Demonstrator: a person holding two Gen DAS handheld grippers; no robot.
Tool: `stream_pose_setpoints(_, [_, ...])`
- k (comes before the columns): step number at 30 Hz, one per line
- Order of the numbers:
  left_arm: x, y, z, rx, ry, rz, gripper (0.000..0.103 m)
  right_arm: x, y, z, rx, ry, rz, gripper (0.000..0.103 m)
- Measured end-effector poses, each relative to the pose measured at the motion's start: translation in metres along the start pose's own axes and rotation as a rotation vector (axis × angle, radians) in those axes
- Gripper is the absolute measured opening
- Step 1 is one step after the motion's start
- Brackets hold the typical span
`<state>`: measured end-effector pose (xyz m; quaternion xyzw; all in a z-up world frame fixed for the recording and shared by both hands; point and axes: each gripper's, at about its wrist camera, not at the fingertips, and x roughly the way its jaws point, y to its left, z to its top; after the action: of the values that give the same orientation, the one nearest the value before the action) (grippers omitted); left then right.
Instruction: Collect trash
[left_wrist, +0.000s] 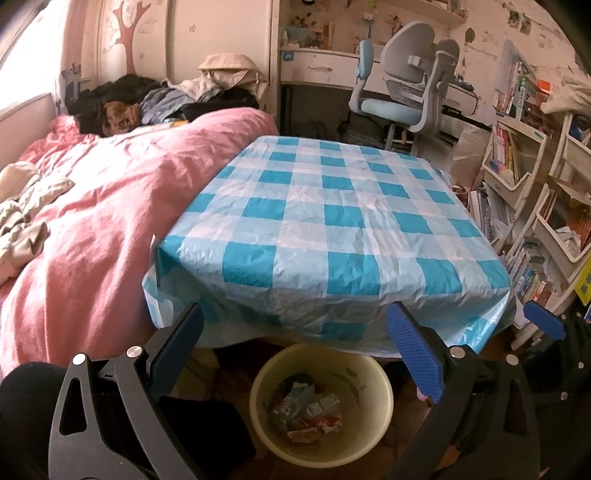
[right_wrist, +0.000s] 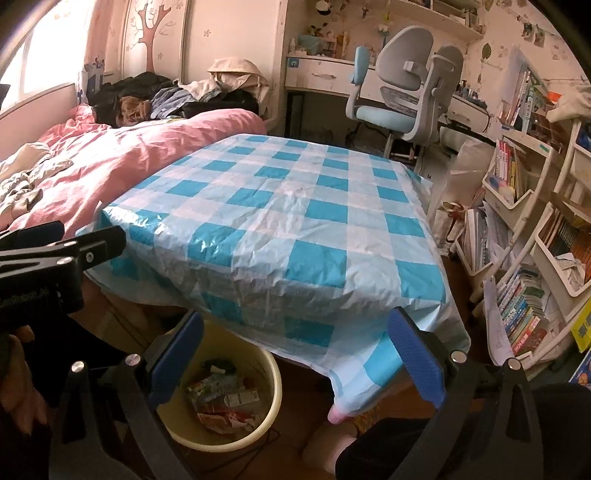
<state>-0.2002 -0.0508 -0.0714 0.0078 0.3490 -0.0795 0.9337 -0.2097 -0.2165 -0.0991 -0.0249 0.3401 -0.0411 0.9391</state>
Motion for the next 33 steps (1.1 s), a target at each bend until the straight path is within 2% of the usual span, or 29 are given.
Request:
stream_pose_setpoints(5, [-0.001, -0.007, -0.001, 0.062, -0.020, 0.014, 0.096, -0.001, 0.001, 0.001, 0.007, -0.008, -0.006, 0.095])
stream_pose_setpoints(14, [-0.008, -0.009, 0.001, 0.077, -0.039, 0.016, 0.096, -0.001, 0.000, 0.001, 0.013, -0.011, -0.004, 0.095])
stream_pose_setpoints(19, [-0.013, -0.010, 0.002, 0.071, -0.068, -0.004, 0.096, -0.001, -0.001, 0.001, 0.016, -0.010, -0.003, 0.095])
stream_pose_setpoints(23, [-0.015, -0.012, 0.000, 0.080, -0.085, -0.057, 0.096, -0.002, -0.001, 0.002, 0.017, -0.011, -0.004, 0.095])
stream_pose_setpoints(33, [-0.018, -0.015, 0.004, 0.087, -0.059, -0.057, 0.096, -0.002, -0.002, 0.002, 0.024, -0.006, -0.004, 0.095])
